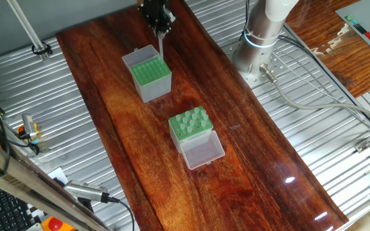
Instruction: Transfer all large pipette tips from one holder to another
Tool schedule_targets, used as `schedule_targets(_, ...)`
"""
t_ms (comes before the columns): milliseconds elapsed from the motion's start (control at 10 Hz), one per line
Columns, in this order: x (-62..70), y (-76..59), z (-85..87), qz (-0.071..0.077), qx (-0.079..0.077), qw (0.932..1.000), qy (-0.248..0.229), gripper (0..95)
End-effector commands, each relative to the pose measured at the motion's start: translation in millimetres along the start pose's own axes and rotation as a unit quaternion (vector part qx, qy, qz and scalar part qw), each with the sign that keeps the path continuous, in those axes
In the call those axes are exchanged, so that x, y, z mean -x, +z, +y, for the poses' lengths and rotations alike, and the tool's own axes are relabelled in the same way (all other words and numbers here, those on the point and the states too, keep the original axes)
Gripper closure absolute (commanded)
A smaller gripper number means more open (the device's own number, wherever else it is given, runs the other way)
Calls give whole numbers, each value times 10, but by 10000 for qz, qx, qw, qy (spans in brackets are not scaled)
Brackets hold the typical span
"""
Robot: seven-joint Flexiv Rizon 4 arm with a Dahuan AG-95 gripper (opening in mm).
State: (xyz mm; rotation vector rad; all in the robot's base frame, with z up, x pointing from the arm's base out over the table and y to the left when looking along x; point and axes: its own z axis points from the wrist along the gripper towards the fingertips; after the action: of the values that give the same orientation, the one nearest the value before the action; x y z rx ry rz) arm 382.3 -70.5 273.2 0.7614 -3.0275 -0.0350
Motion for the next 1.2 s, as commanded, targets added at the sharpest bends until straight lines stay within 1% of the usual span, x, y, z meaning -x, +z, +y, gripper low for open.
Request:
schedule_targets(100, 31, 61, -15, 6, -9, 10000, -43, 950)
schedule_targets(500, 66, 327, -97, -5, -2, 9998, -188, 950)
schedule_targets(600, 70, 384, -107, -7, 2, 9996, -295, 570)
schedule_targets(800, 72, 394, -108, -13, -4, 9994, -335, 570)
schedule_targets(900, 79, 399, -105, -57, 12, 9994, -332, 570)
schedule_targets(1000, 115, 415, -83, -106, 25, 9997, -230, 570)
schedule_targets(1100, 157, 425, -54, -122, 30, 9998, -157, 570)
schedule_targets(1200, 349, 426, 105, -155, 26, 9999, 58, 570)
